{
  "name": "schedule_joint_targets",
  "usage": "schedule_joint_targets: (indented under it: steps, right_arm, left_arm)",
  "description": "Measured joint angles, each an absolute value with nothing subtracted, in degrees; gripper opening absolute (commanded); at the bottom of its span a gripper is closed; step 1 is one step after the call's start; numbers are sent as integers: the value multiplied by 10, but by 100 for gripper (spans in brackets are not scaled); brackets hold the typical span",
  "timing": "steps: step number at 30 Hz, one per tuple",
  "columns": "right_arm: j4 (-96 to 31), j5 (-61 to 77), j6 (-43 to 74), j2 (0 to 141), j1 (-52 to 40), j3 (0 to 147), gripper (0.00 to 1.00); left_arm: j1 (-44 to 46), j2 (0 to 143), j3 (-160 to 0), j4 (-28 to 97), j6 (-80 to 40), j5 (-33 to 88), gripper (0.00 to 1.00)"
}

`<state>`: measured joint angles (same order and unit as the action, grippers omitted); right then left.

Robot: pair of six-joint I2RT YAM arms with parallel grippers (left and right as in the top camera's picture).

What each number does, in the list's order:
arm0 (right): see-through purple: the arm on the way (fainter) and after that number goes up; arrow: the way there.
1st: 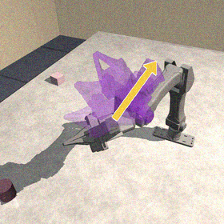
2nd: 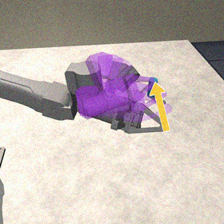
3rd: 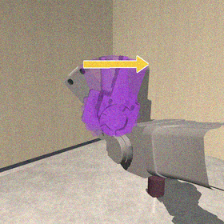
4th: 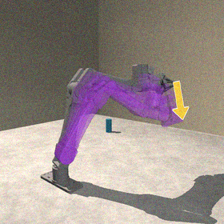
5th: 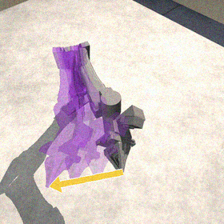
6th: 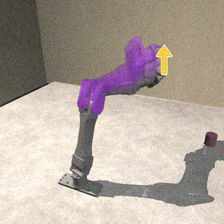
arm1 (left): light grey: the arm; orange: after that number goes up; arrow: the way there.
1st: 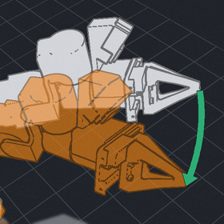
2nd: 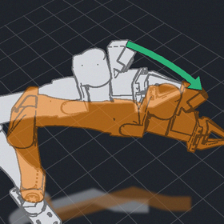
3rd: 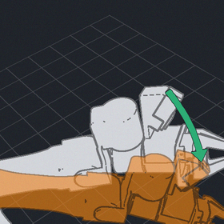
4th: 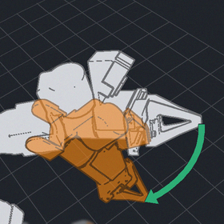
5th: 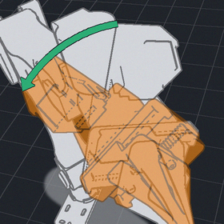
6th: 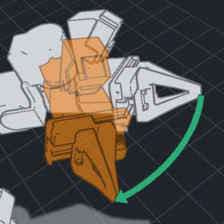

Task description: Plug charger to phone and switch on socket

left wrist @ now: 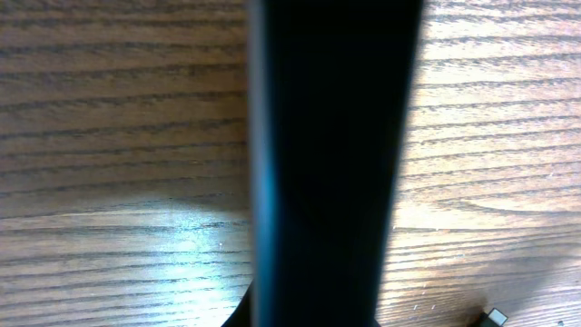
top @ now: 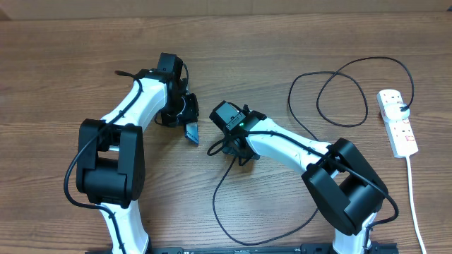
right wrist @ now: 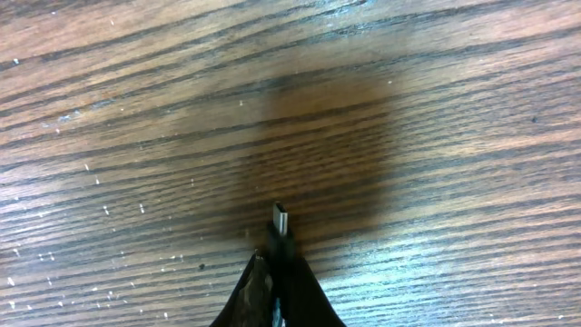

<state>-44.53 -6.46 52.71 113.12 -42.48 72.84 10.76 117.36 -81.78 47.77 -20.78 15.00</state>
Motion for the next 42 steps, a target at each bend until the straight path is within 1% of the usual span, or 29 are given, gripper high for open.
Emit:
schedule_joint_targets:
  steps: [4, 5, 8, 11, 15, 19, 21, 25, 30, 34, 38, 42]
  right_arm:
    - [-449, -61, 515, 1131, -425, 728, 4]
    - [-444, -55, 492, 1131, -425, 728, 4]
    - [-423, -27, 430, 1129, -424, 728, 4]
    - [-419, 32, 371, 1105, -420, 728, 4]
    - [-416, 175, 284, 1012, -378, 728, 4]
    - [-421, 302, 203, 930, -345, 728, 4]
    - [-429, 387, 148, 902, -337, 728, 4]
    - [-436, 545, 44, 895, -334, 721, 4]
    - [-420, 664, -34, 896, -333, 685, 4]
    - [-359, 683, -15, 897, -333, 681, 4]
    - [-242, 655, 92, 897, -330, 679, 4]
    - [-164, 630, 191, 898, -332, 679, 4]
  left_arm:
    - [107, 1174, -818, 477, -207, 158, 4]
    - [107, 1174, -818, 475, -204, 166, 4]
    - [100, 1174, -816, 440, -172, 231, 4]
    - [86, 1174, -816, 399, -131, 338, 5]
    - [43, 1171, -815, 364, -93, 492, 4]
    - [9, 1159, -813, 347, -67, 602, 4]
    - [-4, 1151, -813, 330, -58, 673, 4]
    - [-7, 1144, -813, 318, -53, 784, 5]
    - [-6, 1132, -813, 328, -54, 844, 5]
    - [-6, 1084, -812, 326, -102, 825, 4]
    - [-8, 1003, -810, 288, -205, 759, 5]
    - [-8, 943, -810, 273, -284, 708, 4]
